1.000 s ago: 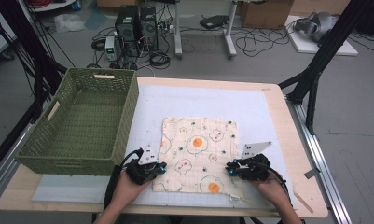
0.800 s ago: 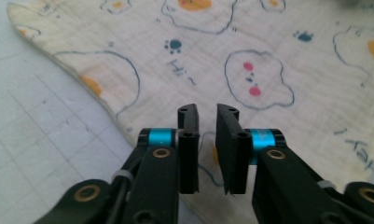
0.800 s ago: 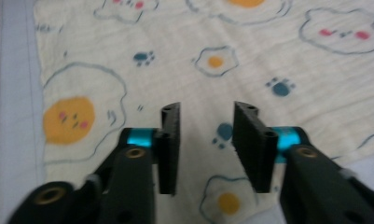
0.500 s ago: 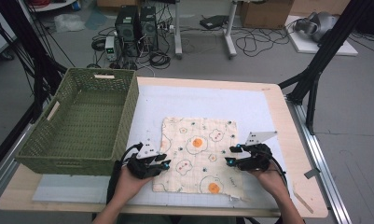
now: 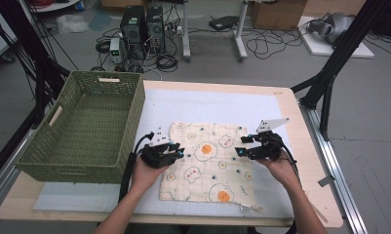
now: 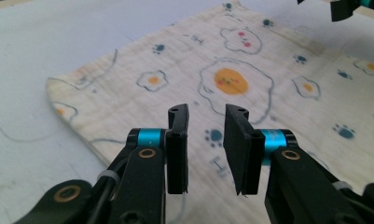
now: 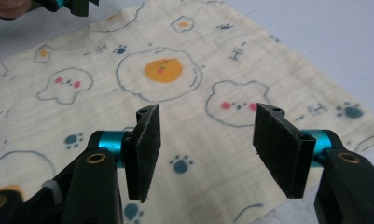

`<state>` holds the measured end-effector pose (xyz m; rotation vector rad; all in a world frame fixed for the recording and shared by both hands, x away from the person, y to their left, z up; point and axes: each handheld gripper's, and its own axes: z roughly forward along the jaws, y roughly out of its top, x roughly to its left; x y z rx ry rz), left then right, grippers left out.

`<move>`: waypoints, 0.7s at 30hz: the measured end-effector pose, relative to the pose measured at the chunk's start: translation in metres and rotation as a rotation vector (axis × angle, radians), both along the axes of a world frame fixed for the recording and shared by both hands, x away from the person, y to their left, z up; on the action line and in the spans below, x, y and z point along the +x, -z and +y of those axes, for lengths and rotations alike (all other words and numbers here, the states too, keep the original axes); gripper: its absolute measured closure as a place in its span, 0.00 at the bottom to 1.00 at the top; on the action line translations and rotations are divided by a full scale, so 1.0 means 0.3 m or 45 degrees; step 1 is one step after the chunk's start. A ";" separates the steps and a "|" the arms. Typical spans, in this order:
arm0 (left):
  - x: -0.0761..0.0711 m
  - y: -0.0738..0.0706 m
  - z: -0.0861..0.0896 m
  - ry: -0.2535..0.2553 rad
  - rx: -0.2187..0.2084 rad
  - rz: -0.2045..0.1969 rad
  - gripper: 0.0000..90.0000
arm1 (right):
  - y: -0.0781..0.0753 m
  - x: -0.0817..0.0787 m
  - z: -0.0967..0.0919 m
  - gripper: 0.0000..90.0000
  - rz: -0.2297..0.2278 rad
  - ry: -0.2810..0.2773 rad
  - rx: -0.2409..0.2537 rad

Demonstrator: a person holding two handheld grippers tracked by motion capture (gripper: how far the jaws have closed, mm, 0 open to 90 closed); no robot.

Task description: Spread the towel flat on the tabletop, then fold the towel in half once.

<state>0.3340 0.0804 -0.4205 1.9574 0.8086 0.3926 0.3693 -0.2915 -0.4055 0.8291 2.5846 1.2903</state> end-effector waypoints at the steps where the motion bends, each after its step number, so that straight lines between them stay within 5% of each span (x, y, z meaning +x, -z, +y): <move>1: 0.014 -0.009 -0.003 -0.013 -0.021 -0.001 0.78 | -0.005 0.012 0.002 0.46 0.001 0.001 -0.003; 4: 0.050 -0.031 -0.013 -0.045 -0.022 -0.027 0.78 | -0.024 0.045 0.014 0.46 -0.011 -0.006 -0.049; 9: 0.101 -0.003 -0.012 -0.115 -0.013 0.028 0.77 | -0.019 0.091 0.005 0.46 -0.004 0.047 -0.056; 21: 0.158 0.065 0.006 -0.220 0.111 0.106 0.79 | 0.042 0.133 -0.054 0.48 0.016 0.188 -0.071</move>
